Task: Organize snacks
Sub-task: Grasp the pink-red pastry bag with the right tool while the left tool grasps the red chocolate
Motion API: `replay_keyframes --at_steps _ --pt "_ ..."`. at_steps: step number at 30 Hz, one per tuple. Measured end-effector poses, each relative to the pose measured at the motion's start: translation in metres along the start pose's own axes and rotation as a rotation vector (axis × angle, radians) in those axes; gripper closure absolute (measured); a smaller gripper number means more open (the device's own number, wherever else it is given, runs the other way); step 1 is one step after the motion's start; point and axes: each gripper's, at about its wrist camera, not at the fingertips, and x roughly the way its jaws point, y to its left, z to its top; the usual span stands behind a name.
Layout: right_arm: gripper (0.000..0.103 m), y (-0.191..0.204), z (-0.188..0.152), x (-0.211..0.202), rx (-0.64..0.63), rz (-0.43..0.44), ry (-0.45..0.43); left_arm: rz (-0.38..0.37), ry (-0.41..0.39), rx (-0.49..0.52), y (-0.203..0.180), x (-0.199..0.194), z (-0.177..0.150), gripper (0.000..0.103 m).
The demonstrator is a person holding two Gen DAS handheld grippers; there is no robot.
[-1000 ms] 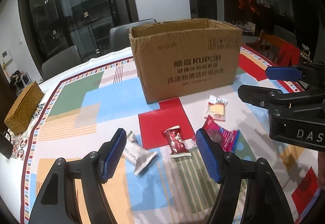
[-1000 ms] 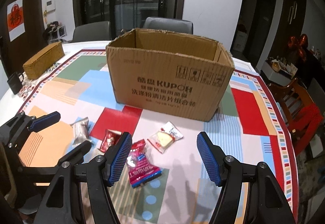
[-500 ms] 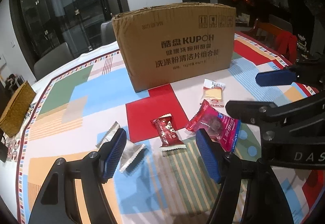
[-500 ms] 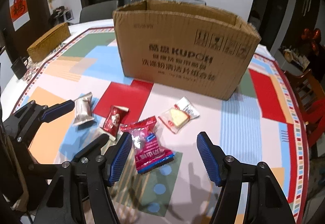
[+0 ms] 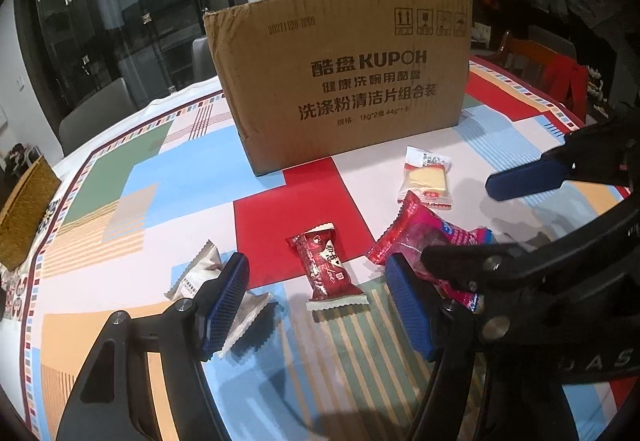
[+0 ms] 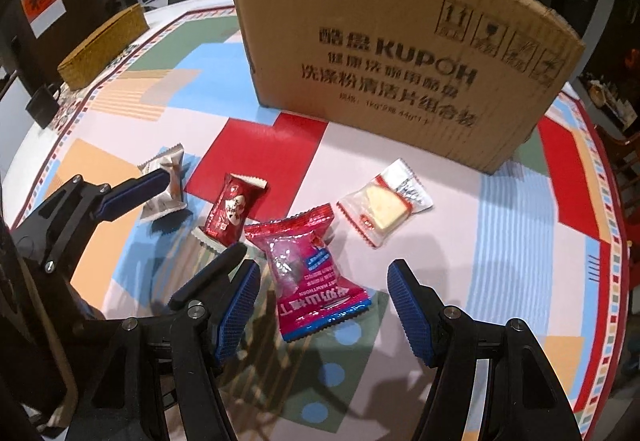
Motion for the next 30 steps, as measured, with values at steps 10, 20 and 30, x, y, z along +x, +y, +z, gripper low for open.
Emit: replay_keyframes --at_steps 10,20,30 --pt "0.036 -0.006 0.003 0.019 0.032 0.014 0.062 -0.015 0.028 -0.021 0.002 0.015 0.0 0.038" --pt "0.056 -0.011 0.005 0.037 0.078 0.015 0.104 -0.042 0.068 -0.034 0.002 0.029 -0.001 0.055" --pt "0.068 -0.017 0.006 0.035 0.111 0.009 0.086 -0.05 0.076 -0.045 0.002 0.031 0.001 0.08"
